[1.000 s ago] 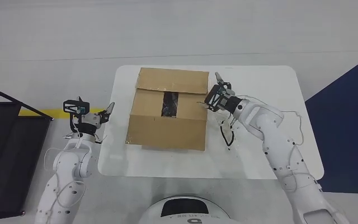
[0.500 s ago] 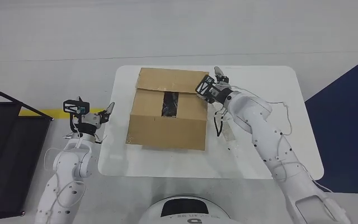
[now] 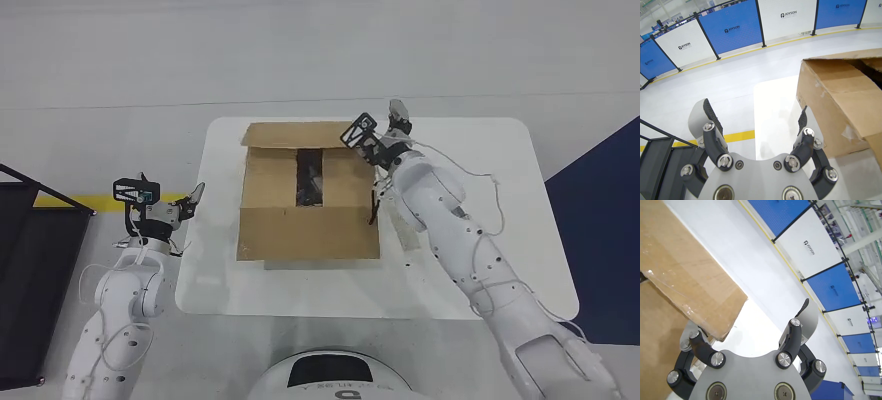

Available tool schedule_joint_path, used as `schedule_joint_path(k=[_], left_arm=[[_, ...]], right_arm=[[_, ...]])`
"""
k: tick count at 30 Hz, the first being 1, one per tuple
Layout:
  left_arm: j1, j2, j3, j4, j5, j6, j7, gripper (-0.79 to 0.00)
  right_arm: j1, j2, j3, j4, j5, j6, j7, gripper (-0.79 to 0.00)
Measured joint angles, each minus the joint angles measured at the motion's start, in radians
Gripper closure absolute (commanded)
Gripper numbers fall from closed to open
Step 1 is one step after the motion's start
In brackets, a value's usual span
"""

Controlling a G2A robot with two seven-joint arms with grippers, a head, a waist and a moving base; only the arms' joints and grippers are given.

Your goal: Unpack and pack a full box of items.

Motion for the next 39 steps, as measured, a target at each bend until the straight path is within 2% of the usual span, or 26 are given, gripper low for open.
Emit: schedule_joint_path(k=[4, 9, 13, 17, 21, 25, 28, 30, 33, 35, 37, 39], left_arm=[[0.0, 0.0, 0.0, 0.0, 0.0, 0.0, 0.0, -0.785], [0.0, 0.0, 0.0, 0.0, 0.0, 0.0, 0.0, -0.785], [0.0, 0.0, 0.0, 0.0, 0.0, 0.0, 0.0, -0.785], [0.0, 0.0, 0.0, 0.0, 0.0, 0.0, 0.0, -0.785], [0.0, 0.0, 0.0, 0.0, 0.0, 0.0, 0.0, -0.785], [0.0, 0.0, 0.0, 0.0, 0.0, 0.0, 0.0, -0.785], [0.0, 0.0, 0.0, 0.0, 0.0, 0.0, 0.0, -0.785], [0.0, 0.0, 0.0, 0.0, 0.0, 0.0, 0.0, -0.785], [0.0, 0.0, 0.0, 0.0, 0.0, 0.0, 0.0, -0.785], [0.0, 0.0, 0.0, 0.0, 0.0, 0.0, 0.0, -0.785], [0.0, 0.0, 0.0, 0.0, 0.0, 0.0, 0.0, -0.785], [0.0, 0.0, 0.0, 0.0, 0.0, 0.0, 0.0, -0.785]], right_arm=[[0.035, -0.013, 0.011, 0.0, 0.04, 0.043, -0.015, -0.785], [0.152, -0.039, 0.03, 0.097, 0.167, 0.062, 0.001, -0.785], [0.269, -0.067, 0.002, 0.242, 0.257, 0.044, 0.055, -0.785], [0.405, -0.109, -0.061, 0.466, 0.358, -0.019, 0.149, -0.785], [0.485, -0.143, -0.1, 0.622, 0.449, -0.064, 0.211, -0.785], [0.514, -0.158, -0.111, 0.692, 0.472, -0.062, 0.197, -0.785], [0.494, -0.152, -0.079, 0.664, 0.508, -0.095, 0.148, -0.785], [0.451, -0.135, -0.034, 0.596, 0.541, -0.144, 0.103, -0.785], [0.328, -0.094, 0.071, 0.42, 0.607, -0.276, 0.046, -0.785], [0.206, -0.062, 0.158, 0.264, 0.659, -0.394, 0.046, -0.785], [0.116, -0.049, 0.205, 0.158, 0.703, -0.495, 0.055, -0.785], [0.096, -0.05, 0.204, 0.133, 0.698, -0.536, 0.057, -0.785]])
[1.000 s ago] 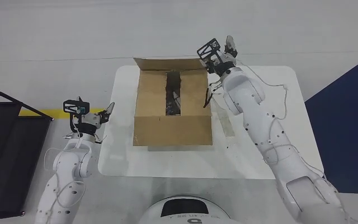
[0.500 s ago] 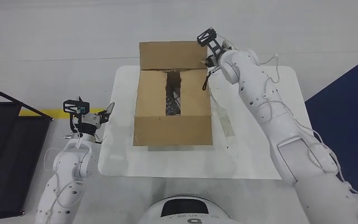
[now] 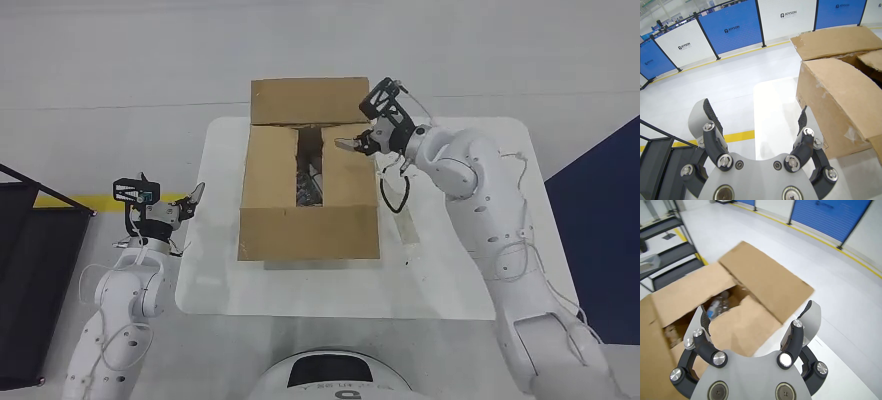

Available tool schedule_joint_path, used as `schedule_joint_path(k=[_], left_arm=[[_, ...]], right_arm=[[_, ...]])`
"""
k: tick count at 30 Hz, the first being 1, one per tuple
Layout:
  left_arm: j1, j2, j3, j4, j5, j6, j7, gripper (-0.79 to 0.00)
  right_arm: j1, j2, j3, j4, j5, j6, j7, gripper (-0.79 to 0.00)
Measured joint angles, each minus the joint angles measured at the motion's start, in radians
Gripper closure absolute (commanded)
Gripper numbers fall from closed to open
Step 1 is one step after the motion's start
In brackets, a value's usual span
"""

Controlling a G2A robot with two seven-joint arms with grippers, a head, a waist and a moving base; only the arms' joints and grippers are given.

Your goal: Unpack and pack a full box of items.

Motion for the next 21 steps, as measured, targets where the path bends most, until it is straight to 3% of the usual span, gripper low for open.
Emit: schedule_joint_path(k=[4, 21], left_arm=[[0.0, 0.0, 0.0, 0.0, 0.0, 0.0, 0.0, -0.785], [0.0, 0.0, 0.0, 0.0, 0.0, 0.0, 0.0, -0.785]], right_arm=[[0.045, -0.001, -0.004, 0.05, -0.007, 0.068, -0.001, -0.785], [0.043, -0.001, -0.003, 0.048, -0.006, 0.066, -0.001, -0.785]])
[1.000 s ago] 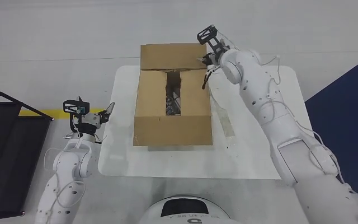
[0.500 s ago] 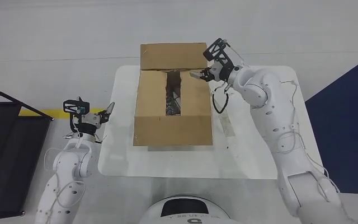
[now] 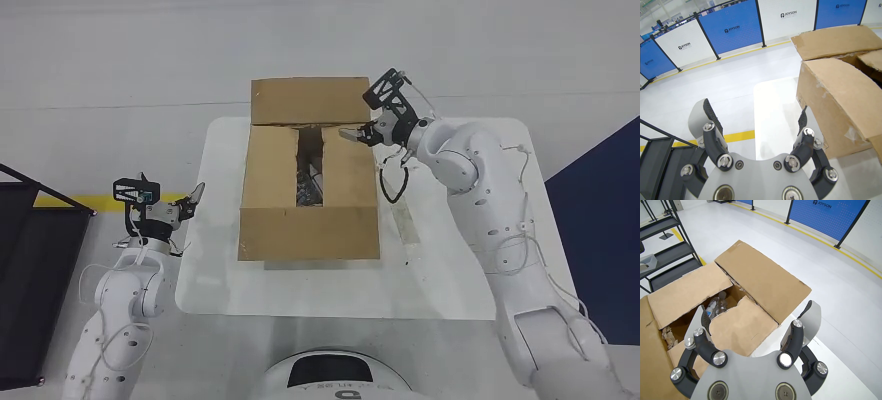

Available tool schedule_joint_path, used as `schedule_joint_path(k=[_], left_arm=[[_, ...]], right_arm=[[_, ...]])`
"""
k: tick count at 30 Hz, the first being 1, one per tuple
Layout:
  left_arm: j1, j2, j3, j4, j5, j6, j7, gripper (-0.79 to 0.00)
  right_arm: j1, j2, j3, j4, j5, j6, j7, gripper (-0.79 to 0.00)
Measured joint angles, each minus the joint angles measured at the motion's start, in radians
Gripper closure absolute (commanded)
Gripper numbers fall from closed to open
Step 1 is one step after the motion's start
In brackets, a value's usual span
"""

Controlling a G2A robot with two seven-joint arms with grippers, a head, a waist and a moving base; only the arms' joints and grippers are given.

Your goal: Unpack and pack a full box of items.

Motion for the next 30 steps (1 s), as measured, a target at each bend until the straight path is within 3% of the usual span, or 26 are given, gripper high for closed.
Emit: schedule_joint_path(k=[5, 10, 13, 20, 30], left_arm=[[0.0, 0.0, 0.0, 0.0, 0.0, 0.0, 0.0, -0.785], [0.0, 0.0, 0.0, 0.0, 0.0, 0.0, 0.0, -0.785], [0.0, 0.0, 0.0, 0.0, 0.0, 0.0, 0.0, -0.785], [0.0, 0.0, 0.0, 0.0, 0.0, 0.0, 0.0, -0.785], [0.0, 0.0, 0.0, 0.0, 0.0, 0.0, 0.0, -0.785]], right_arm=[[-0.002, -0.001, -0.014, -0.002, -0.002, 0.001, 0.02, -0.785], [0.043, -0.019, -0.122, 0.011, 0.066, -0.116, 0.059, -0.785], [0.091, -0.038, -0.201, 0.071, 0.07, -0.11, 0.064, -0.785], [0.169, -0.063, -0.333, 0.147, -0.1, -0.096, 0.094, -0.785], [0.3, -0.128, -0.507, 0.318, -0.179, -0.146, 0.133, -0.785]])
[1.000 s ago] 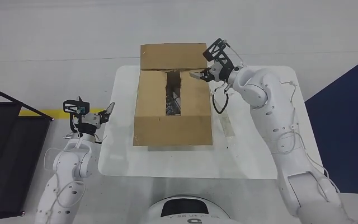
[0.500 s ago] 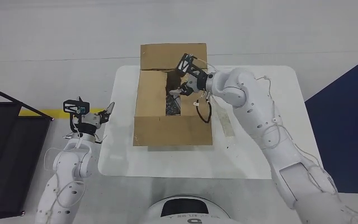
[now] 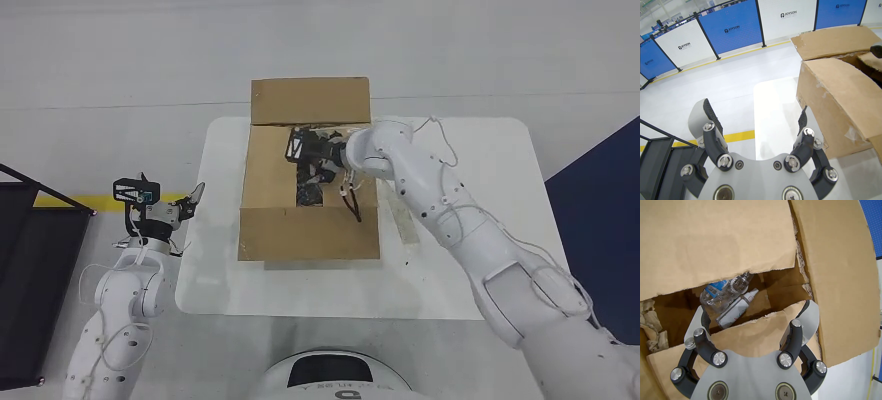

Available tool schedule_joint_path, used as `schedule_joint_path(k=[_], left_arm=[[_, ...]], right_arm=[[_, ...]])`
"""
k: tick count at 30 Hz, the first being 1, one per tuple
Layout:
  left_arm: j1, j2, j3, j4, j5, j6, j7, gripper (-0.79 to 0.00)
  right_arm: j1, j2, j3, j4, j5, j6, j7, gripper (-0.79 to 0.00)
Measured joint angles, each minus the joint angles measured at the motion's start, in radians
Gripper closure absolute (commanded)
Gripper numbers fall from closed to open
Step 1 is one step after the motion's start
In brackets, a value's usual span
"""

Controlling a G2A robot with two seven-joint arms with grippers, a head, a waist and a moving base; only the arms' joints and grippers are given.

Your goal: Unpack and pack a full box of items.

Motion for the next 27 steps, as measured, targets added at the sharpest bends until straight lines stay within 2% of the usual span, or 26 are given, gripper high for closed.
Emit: schedule_joint_path(k=[7, 11, 19, 27], left_arm=[[0.0, 0.0, 0.0, 0.0, 0.0, 0.0, 0.0, -0.785], [0.0, 0.0, 0.0, 0.0, 0.0, 0.0, 0.0, -0.785], [-0.002, 0.0, 0.001, 0.001, 0.002, 0.001, 0.0, -0.785], [-0.124, -0.01, 0.128, 0.093, 0.139, -0.019, -0.064, -0.785]], right_arm=[[0.067, -0.061, -0.081, 0.104, 0.025, 0.023, -0.063, -0.785], [0.107, -0.092, -0.079, 0.176, 0.079, 0.052, -0.171, -0.785], [0.139, -0.115, -0.054, 0.223, 0.118, 0.065, -0.345, -0.785], [0.174, -0.152, -0.081, 0.264, 0.129, 0.056, -0.362, -0.785]])
